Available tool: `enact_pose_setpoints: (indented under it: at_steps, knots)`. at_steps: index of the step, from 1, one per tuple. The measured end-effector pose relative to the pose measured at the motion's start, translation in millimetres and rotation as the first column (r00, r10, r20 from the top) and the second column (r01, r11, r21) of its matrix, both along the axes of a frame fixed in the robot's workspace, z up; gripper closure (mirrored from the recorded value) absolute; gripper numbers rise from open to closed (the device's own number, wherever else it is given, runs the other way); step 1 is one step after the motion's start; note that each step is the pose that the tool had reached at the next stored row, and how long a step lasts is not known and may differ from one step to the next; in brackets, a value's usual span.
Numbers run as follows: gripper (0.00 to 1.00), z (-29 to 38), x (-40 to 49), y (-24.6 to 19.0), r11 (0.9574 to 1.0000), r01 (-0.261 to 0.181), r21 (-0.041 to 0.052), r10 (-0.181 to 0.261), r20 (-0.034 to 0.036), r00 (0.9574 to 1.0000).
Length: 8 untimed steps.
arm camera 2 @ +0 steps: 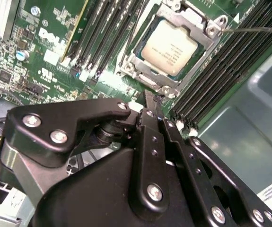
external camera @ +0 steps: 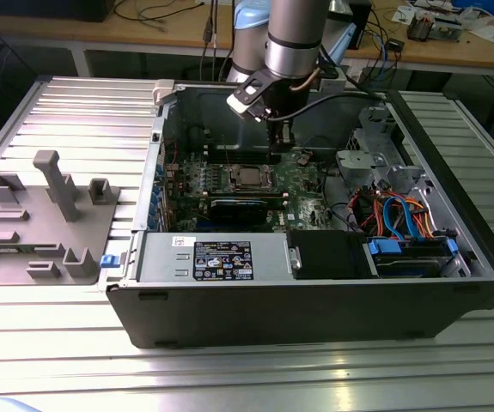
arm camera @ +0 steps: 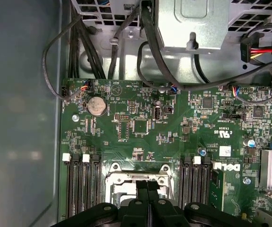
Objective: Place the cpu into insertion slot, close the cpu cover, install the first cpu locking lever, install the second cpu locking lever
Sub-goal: 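Close the cpu cover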
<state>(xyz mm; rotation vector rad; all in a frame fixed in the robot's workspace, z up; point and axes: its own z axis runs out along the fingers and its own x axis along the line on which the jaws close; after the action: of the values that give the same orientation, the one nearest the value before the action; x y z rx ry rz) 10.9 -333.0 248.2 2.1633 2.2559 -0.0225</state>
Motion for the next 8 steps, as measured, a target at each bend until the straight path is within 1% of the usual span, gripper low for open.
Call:
enact_pose_setpoints:
  at_steps: [4,5,6,8]
  knots:
    - [0.89,-2.3,-7.6,0.0,1.0,-0.006,0.0005,0.006,0.0008,1.0]
    - [0.89,-4.1,-15.9,0.0,1.0,-0.007,0.0014,0.007,0.0011,1.0]
    - [0.89,-5.2,-19.3,0.0,1.0,-0.007,0.0016,0.007,0.0013,1.0]
    - [0.89,-6.6,-22.5,0.0,1.0,-0.008,0.0015,0.008,0.0013,1.0]
